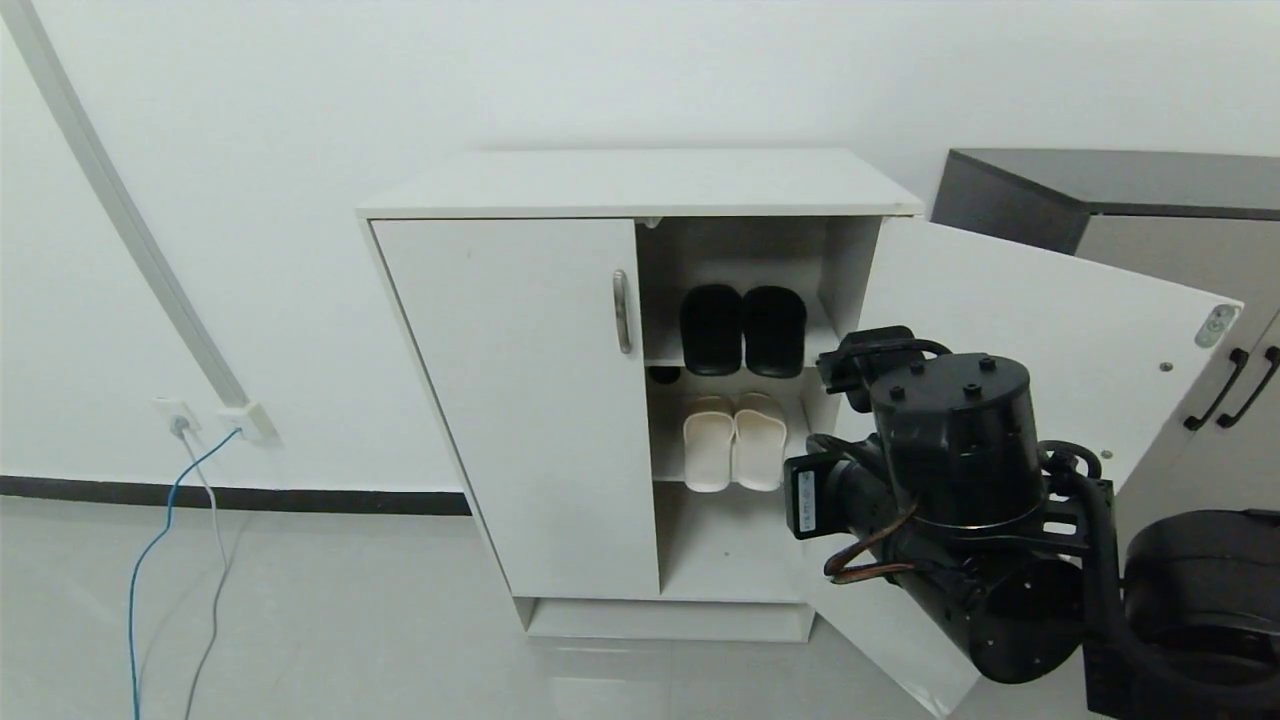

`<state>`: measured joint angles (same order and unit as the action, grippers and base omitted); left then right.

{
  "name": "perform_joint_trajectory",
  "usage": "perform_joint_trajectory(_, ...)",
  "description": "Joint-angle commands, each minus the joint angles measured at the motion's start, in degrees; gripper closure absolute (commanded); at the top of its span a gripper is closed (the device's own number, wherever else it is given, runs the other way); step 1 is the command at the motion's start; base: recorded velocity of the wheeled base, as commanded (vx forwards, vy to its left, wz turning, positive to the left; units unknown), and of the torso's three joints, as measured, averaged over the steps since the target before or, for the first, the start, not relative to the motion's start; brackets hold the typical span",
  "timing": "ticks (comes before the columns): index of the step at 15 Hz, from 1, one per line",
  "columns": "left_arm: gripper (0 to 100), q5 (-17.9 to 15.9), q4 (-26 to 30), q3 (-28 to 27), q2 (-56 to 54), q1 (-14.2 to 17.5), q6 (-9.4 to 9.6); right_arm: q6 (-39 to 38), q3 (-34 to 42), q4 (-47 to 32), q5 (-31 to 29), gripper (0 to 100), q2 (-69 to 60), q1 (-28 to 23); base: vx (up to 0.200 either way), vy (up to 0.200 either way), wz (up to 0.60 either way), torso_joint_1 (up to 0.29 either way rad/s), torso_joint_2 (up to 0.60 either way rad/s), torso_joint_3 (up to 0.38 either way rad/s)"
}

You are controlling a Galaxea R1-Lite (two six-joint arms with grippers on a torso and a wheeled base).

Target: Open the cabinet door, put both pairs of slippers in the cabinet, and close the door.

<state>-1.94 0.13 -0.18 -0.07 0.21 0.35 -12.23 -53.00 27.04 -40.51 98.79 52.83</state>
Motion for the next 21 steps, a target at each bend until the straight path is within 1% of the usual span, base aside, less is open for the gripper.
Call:
perform_joint_trajectory(1, 100, 0.0, 0.04, 0.01, 0.07, -0.03, 0.0, 0.01, 0.01, 0.03, -0.01, 100, 0.17, 0.08, 0.0, 0.0, 0.0, 0.115, -0.46, -0.344)
perform_joint_trajectory(11, 100, 0.0, 0.04, 0.01, 0.07, -0.03, 0.0, 0.01, 0.09, -0.06, 0.08, 100, 0.44, -0.01, 0.0, 0.0, 0.0, 0.157, -0.48, -0.327)
perform_joint_trajectory(21, 100, 0.0, 0.04, 0.01, 0.07, -0.03, 0.09, 0.1, 0.62, 0.03, 0.17, 100, 0.96, -0.89, 0.0, 0.0, 0.0, 0.223, -0.54, -0.327)
